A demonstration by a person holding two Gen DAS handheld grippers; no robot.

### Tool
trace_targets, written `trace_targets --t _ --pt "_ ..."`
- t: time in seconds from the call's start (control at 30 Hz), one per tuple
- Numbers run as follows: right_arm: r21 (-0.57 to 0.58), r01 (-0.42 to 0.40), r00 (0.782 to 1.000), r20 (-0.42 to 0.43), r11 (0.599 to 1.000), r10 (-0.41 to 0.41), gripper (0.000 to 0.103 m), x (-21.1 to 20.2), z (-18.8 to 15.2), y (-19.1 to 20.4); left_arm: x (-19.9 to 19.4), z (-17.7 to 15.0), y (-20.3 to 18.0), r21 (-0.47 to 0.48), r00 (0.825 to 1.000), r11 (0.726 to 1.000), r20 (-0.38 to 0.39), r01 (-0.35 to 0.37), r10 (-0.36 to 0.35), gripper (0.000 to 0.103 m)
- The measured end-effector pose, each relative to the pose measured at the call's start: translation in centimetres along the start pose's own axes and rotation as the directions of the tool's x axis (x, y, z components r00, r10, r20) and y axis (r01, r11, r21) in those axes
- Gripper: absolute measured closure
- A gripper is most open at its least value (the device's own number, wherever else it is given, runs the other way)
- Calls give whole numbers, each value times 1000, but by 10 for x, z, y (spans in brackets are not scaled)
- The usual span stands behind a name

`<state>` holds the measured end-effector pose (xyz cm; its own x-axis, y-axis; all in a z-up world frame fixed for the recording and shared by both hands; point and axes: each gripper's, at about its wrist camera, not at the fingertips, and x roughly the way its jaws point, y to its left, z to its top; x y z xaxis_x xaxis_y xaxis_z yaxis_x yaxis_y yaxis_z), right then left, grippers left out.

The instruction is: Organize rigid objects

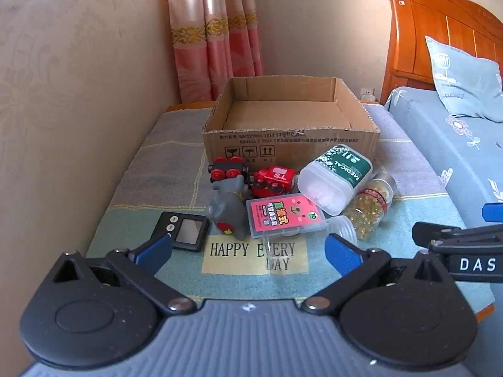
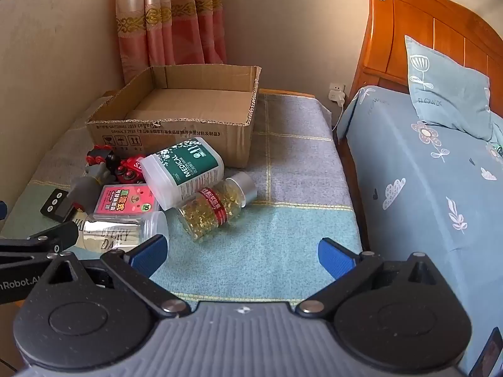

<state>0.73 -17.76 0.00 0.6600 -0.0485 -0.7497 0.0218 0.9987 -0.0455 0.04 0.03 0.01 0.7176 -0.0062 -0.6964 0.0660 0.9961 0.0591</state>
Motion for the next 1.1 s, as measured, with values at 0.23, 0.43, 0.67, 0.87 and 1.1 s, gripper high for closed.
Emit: trace_targets --t 0.23,0.43,0.67,0.87,1.1 --pt "5 -5 1000 2 1000 5 0 -1 0 1 -1 0 0 -5 1000 1000 1 0 0 1" --pt "-2 -1 1000 -1 1000 1 0 -1 1 2 -4 -2 -2 -5 1000 1000 7 2 -2 1" --pt "-3 1 1000 6 1000 -1 0 -4 1 1 -6 1 0 -11 1000 1000 5 4 -4 1" --pt "-5 2 1000 14 1000 -2 0 -8 1 0 -8 3 1 -9 1000 1000 10 4 -4 1" --pt "-4 2 1000 14 1000 -2 0 -8 2 0 -9 3 2 -9 1000 1000 13 4 -4 1"
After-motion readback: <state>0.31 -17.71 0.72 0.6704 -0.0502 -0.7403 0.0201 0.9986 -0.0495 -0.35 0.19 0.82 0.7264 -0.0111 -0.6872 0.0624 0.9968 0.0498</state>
